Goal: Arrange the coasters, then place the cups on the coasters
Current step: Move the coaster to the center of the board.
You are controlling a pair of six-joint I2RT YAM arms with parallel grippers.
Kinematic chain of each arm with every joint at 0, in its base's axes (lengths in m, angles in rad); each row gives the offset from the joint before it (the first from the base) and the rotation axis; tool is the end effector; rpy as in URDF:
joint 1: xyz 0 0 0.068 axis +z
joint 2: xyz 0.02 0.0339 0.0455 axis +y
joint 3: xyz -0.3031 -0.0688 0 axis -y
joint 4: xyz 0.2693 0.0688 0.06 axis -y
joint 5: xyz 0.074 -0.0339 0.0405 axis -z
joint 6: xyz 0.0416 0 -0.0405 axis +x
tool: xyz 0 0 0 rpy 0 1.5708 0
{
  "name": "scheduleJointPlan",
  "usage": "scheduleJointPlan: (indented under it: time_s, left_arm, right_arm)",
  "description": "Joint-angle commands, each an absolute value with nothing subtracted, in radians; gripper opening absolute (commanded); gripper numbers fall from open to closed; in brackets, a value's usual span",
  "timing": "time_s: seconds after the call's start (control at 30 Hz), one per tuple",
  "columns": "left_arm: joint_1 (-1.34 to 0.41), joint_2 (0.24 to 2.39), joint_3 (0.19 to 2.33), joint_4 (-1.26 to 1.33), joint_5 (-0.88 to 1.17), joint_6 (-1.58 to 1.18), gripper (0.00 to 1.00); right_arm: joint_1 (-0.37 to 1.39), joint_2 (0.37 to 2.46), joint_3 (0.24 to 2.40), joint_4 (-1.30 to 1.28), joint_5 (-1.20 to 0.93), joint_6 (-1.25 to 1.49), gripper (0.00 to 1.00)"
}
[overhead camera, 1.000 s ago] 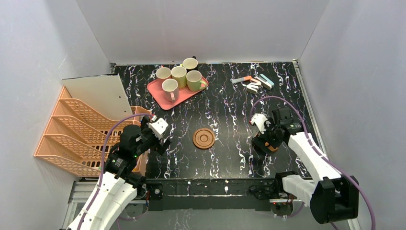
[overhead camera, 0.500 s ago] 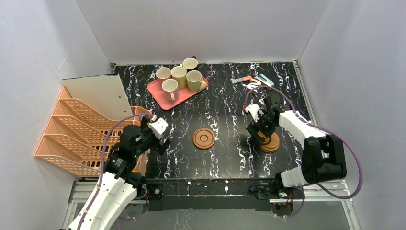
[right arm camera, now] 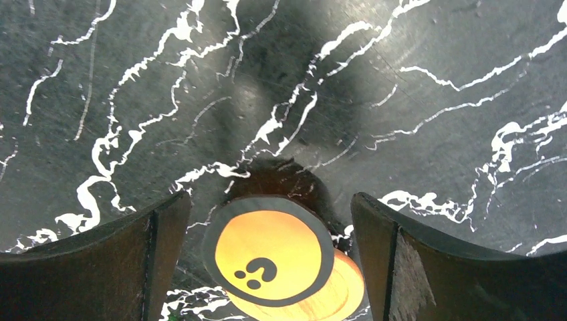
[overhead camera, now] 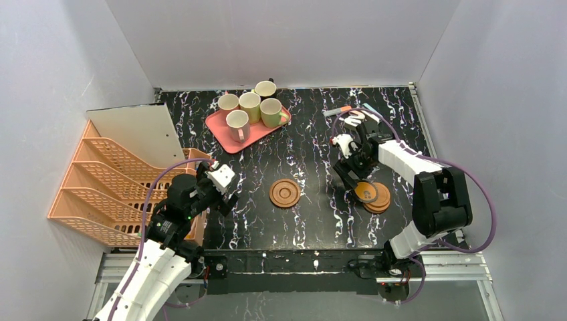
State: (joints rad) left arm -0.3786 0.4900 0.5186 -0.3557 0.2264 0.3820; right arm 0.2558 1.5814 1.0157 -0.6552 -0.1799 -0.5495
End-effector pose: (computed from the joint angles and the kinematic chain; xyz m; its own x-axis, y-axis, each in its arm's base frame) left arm 0.1160 -0.0562 0.2870 -0.0691 0.4185 -0.9056 0.6288 0.7230 0.2861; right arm 0.3098 0.0887 0.2149 -0.6140 -0.6917 -0.3801 -0.7375 0.6744 -0.0357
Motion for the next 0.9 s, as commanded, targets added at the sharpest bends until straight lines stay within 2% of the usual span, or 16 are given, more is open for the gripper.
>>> scheduleJointPlan:
  time_s: [0.0, 0.87]
  left_arm:
    - [-0.371, 0.493, 0.512, -0.361, 0.246, 0.383, 0.98]
    - [-0.371, 0.497, 0.514, -0.362, 0.249, 0.383, 0.98]
  right_arm:
    - [0.272, 1.546, 1.048, -0.669, -0.205, -0.524, 0.99]
    - [0.272, 1.538, 0.913, -0.640, -0.153, -0.594, 0.99]
